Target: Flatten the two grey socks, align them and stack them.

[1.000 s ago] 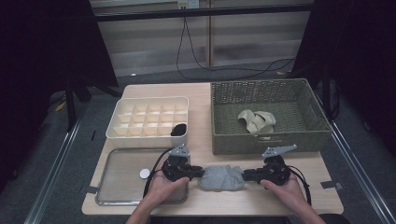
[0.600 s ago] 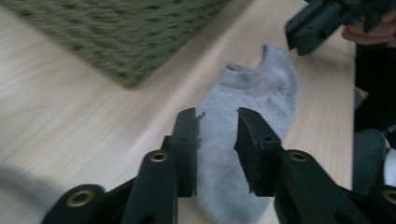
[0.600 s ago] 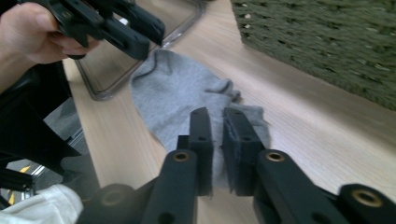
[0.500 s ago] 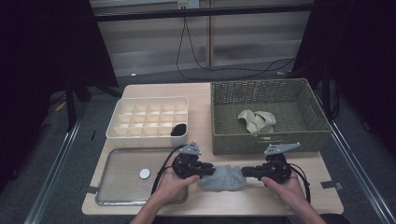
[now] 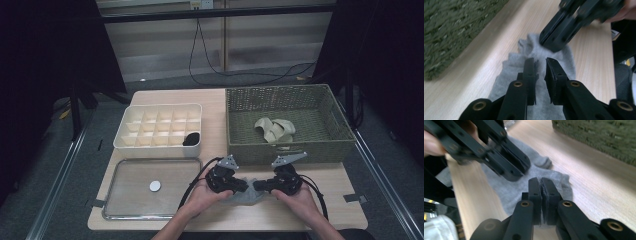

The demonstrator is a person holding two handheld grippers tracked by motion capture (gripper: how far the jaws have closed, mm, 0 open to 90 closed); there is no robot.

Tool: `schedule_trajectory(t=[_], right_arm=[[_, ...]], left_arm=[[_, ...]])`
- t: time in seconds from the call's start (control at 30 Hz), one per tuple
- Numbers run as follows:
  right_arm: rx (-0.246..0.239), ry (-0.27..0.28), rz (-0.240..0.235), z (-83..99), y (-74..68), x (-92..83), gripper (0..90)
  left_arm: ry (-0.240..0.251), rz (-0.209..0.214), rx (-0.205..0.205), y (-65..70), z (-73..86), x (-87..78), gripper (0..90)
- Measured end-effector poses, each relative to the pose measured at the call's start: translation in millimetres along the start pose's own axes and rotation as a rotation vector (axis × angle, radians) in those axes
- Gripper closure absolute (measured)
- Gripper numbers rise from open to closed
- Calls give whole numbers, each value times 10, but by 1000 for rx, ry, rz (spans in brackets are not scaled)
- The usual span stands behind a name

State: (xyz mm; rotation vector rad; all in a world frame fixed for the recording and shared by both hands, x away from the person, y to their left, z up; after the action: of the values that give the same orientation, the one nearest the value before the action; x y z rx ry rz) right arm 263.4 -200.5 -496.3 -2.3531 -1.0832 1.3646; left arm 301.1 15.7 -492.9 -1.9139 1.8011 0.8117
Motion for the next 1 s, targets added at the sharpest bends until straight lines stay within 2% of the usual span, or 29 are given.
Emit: schedule_trajectory(t=[0.03, 0.13, 0.17, 0.23, 0.27, 0.33, 0.37, 0.5, 0.53, 0.67, 0.8, 0.9, 0.97, 1.0], right_arm=[[1, -3, 4, 4, 3, 8, 874], [1, -13, 12, 13, 23, 33, 882], [2, -16, 17, 16, 32, 43, 885], [-1, -33, 32, 27, 46, 71, 890], [3, -32, 27, 31, 61, 78, 899], [13, -32, 36, 29, 74, 67, 900], [8, -27, 38, 30, 83, 61, 900], [14, -17, 50, 32, 118, 32, 900], [12, -16, 52, 33, 128, 23, 900], [23, -6, 56, 44, 153, -3, 892], [16, -2, 59, 45, 139, -17, 844], [3, 21, 67, 42, 125, -44, 787], [15, 38, 98, 38, 137, -55, 732], [23, 39, 90, 38, 151, -53, 715]], left_arm=[[-13, 2, 3, -4, -12, -12, 781], [-1, 26, 11, 18, -23, 28, 781], [-27, 28, 21, 20, -22, 40, 782], [-44, 18, 17, 9, -1, 91, 799], [-41, 17, 6, -1, 13, 115, 806], [-59, 19, 9, -17, 36, 133, 815], [-27, 25, -4, -18, 49, 149, 817], [-40, 22, -12, -1, 50, 144, 820], [-65, 21, -2, -2, 40, 131, 820], [-71, 11, -6, 21, 38, 131, 818], [-73, 10, -4, 19, 41, 129, 819], [-74, 6, -19, 16, 40, 133, 828], [-71, 6, -18, 18, 41, 135, 828], [-73, 7, -17, 20, 42, 133, 829]])
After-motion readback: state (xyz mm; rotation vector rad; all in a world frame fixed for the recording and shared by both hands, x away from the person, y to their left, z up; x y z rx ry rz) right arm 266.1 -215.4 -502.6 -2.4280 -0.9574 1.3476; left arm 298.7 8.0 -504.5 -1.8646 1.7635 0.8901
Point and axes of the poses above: each handheld gripper's, and its own axes: x roughly forward along the jaws, z roughly out of its underside, y roughly to its right, the point moved 1 cm from there along x, roughly forward along the jaws, and after that the axes turned 13 degrees about x, right-handed, at the moved point
